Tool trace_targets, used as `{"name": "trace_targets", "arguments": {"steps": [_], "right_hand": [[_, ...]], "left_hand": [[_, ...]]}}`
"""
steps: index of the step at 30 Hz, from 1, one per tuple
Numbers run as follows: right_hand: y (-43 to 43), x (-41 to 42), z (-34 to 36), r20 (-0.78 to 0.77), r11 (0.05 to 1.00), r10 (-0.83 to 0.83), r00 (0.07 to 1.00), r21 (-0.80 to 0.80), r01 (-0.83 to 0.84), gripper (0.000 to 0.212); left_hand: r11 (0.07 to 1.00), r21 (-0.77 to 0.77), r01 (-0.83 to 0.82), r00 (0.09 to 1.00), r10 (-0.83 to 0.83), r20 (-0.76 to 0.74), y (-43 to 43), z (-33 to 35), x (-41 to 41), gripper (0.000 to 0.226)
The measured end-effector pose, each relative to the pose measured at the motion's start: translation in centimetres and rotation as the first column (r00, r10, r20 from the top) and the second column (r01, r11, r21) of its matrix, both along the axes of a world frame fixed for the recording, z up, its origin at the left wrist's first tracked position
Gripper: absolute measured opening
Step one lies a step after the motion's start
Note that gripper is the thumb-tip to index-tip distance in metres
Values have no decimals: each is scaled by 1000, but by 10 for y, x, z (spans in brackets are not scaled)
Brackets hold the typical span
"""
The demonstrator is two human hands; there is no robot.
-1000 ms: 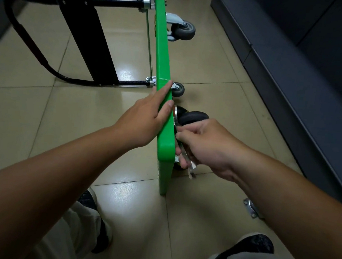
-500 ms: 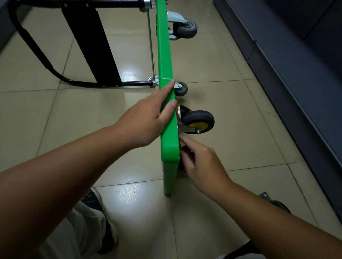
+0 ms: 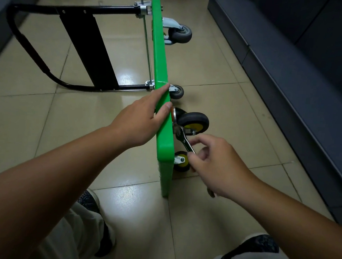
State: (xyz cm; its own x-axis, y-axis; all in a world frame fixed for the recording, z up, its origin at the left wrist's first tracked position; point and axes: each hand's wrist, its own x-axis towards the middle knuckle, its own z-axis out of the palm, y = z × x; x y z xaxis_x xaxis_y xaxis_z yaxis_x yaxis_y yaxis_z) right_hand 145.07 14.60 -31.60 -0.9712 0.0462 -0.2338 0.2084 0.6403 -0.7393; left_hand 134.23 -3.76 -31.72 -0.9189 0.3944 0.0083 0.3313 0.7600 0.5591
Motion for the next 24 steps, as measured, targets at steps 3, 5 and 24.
{"name": "trace_targets", "arguments": {"steps": [3, 5, 24], "right_hand": [[-11, -14, 2, -11, 1000, -12, 1000, 4, 13, 21], [-16, -22, 2, 9, 999, -41, 999, -29, 42, 26], [-24, -25, -76, -227, 989, -7, 974, -142, -26, 47]], "left_hand": [[1000, -4, 2, 1000, -2, -2, 1, 0, 1, 57], [1000, -2, -1, 1000, 1, -6, 1, -1, 0, 57], [999, 33, -3, 1000, 2, 23, 2, -7, 0, 57]]}}
